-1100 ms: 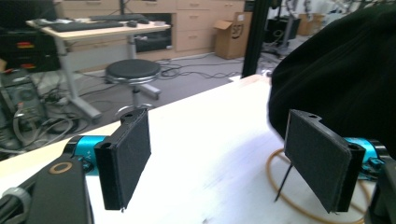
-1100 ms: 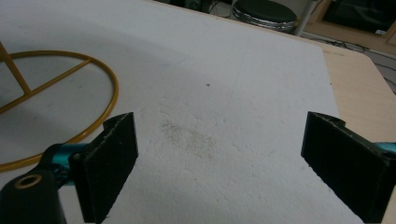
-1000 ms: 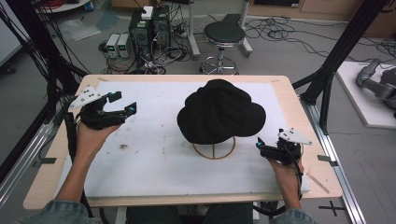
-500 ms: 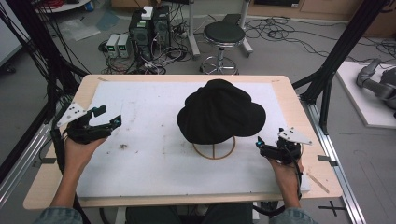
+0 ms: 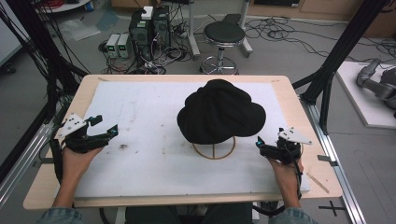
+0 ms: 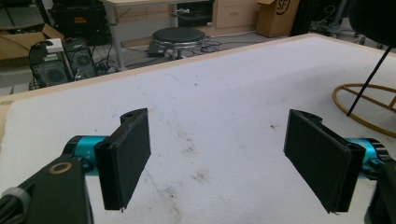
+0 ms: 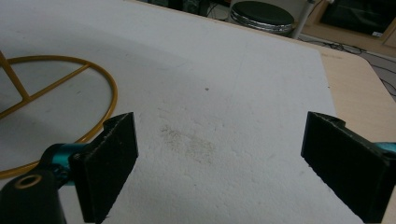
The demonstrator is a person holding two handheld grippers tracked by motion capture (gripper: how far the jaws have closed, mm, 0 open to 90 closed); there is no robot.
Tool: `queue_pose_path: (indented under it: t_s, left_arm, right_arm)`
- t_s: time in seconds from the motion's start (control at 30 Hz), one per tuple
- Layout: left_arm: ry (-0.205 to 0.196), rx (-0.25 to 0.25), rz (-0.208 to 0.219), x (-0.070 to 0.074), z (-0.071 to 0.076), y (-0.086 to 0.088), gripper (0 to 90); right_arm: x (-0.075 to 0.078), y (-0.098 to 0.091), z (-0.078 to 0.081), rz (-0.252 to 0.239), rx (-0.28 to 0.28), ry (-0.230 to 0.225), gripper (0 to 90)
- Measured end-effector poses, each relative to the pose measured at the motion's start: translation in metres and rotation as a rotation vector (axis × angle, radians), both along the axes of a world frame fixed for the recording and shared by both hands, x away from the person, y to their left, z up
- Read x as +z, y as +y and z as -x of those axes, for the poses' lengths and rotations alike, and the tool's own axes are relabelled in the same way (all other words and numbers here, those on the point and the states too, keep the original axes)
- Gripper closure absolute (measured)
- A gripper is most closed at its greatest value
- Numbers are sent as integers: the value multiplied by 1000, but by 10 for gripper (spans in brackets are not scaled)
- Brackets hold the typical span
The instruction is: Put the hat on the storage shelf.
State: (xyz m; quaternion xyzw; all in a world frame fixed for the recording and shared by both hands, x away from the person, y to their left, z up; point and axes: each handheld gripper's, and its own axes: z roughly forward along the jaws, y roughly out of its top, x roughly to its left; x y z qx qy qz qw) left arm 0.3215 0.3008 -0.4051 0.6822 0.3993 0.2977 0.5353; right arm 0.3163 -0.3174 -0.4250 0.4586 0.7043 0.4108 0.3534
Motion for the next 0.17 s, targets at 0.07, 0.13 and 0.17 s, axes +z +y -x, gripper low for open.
queue_pose_path:
  t_s: [0.07, 0.13, 0.17]
  left_arm:
    - [1, -1, 2, -1, 0, 1, 232]
    - [1, -1, -2, -1, 0, 1, 232]
    - [1, -1, -3, -1, 0, 1, 231]
  right_arm:
    - [0, 0, 0, -1, 0, -1, 106]
    - [0, 0, 0, -2, -1, -1, 106]
    - [0, 0, 0, -1, -1, 1, 106]
